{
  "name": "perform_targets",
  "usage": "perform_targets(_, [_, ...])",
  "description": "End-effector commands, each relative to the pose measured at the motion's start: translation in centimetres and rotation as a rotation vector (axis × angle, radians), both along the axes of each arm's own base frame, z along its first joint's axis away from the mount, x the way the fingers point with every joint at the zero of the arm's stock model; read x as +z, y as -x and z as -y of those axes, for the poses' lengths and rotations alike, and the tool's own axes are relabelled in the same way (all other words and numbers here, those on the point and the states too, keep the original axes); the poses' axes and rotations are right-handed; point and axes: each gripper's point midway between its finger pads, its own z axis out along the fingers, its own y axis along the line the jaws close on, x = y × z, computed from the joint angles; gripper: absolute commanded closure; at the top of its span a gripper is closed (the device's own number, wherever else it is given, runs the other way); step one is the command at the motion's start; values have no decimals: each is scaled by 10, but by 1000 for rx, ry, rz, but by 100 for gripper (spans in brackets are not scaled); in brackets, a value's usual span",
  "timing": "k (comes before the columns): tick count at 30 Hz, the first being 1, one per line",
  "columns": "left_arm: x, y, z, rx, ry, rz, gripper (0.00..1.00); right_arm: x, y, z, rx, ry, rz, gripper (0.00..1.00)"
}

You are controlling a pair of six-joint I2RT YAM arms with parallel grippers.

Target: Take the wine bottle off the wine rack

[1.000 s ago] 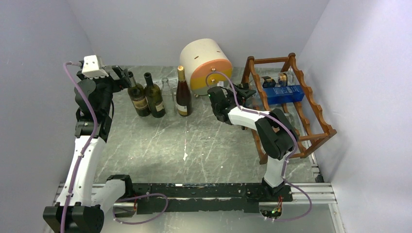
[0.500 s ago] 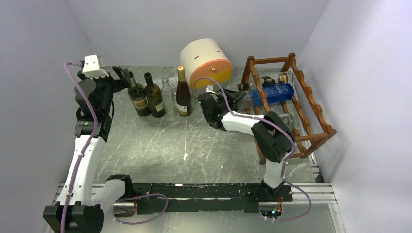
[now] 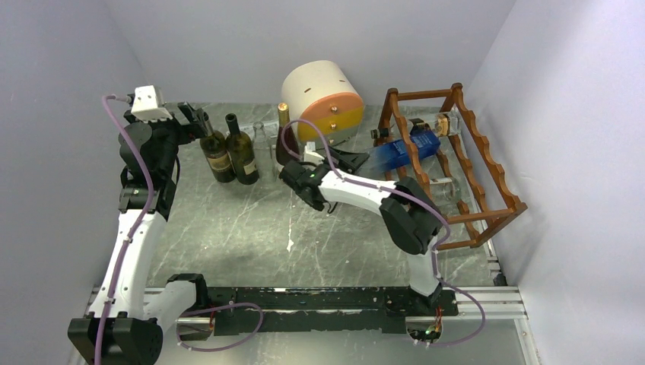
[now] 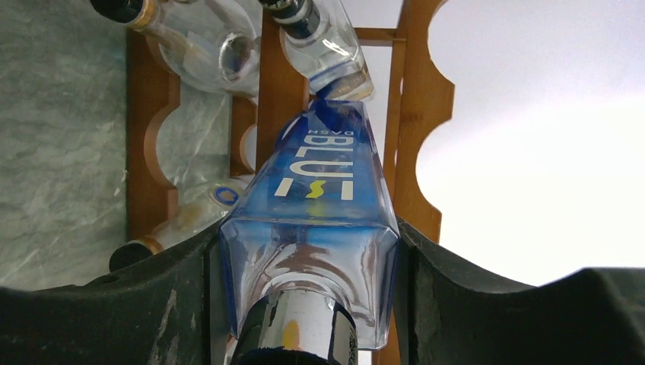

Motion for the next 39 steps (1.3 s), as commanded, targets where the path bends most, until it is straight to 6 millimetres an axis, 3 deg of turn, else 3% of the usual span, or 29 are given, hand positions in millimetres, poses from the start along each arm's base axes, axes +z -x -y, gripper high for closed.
perform_targets(1, [18, 0, 5, -31, 9, 45, 5, 6, 32, -3, 17, 1, 24, 81])
perform_targets(13, [14, -3, 7, -35, -5, 38, 5, 53, 69, -30, 144, -140, 87, 84])
perform_targets(23, [4, -11, 10, -51, -11, 10, 5, 83, 121, -54, 322, -324, 52, 86])
perform_targets(30, [-4, -16, 10, -56, -26, 1, 5, 107, 152, -55, 441, -459, 55, 87])
perform_targets(34, [-4, -16, 18, -98, -31, 18, 6, 110, 164, -55, 501, -576, 2, 88])
perform_targets(39, [0, -11, 39, -206, -71, 78, 7, 114, 178, -83, 708, -857, -138, 88])
